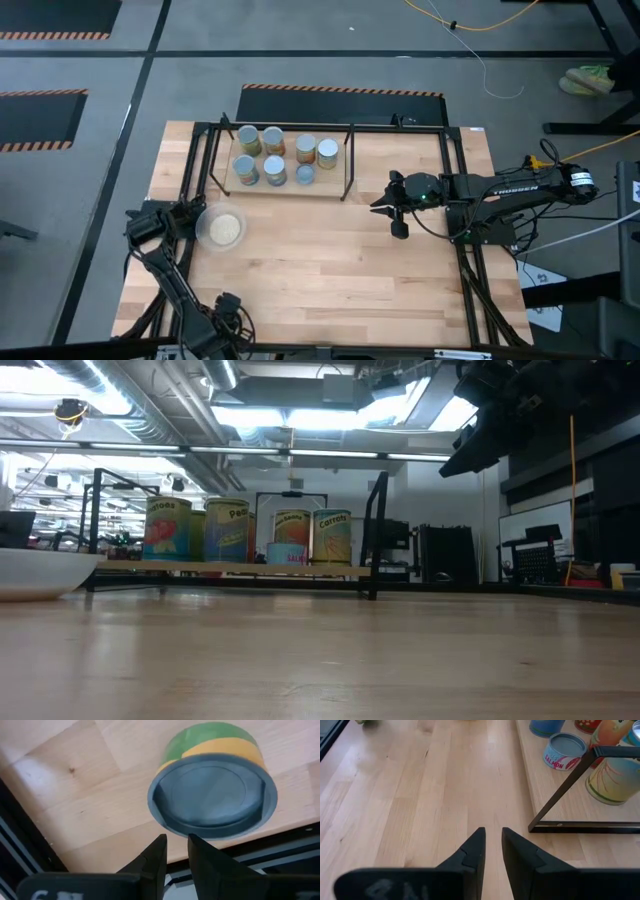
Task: Pick and place cans onto a shelf
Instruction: Put the mushroom can on the shelf
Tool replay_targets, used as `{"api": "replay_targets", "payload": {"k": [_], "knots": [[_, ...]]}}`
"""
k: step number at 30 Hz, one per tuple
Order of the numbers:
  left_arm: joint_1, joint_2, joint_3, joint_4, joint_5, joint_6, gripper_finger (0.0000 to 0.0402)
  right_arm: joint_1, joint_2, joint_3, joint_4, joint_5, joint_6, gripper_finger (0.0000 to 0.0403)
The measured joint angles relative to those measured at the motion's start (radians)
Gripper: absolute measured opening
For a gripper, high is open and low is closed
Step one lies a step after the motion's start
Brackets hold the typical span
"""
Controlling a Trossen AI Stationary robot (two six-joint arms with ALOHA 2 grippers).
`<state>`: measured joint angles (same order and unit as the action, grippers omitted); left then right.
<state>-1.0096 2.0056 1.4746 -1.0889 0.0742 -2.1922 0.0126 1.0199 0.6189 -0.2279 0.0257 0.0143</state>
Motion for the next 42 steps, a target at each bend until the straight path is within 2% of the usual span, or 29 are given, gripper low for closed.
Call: {"api": "replay_targets", "payload": {"k": [12, 30, 42], "knots": [[0.000, -0.002, 0.000, -0.022, 0.005, 0.001, 0.0071, 0.000, 0.000, 0.000, 0.000, 0.000, 0.003, 0.0068], [0.026, -0.003, 0.000, -0.029, -0.110, 0.001, 0.0071, 0.000, 0.000, 0.000, 0.000, 0.000, 0.007, 0.0068], [0.058, -0.003, 0.000, -0.023, -0.114, 0.003, 0.0071, 0.000, 0.000, 0.000, 0.000, 0.000, 0.007, 0.0068]]}}
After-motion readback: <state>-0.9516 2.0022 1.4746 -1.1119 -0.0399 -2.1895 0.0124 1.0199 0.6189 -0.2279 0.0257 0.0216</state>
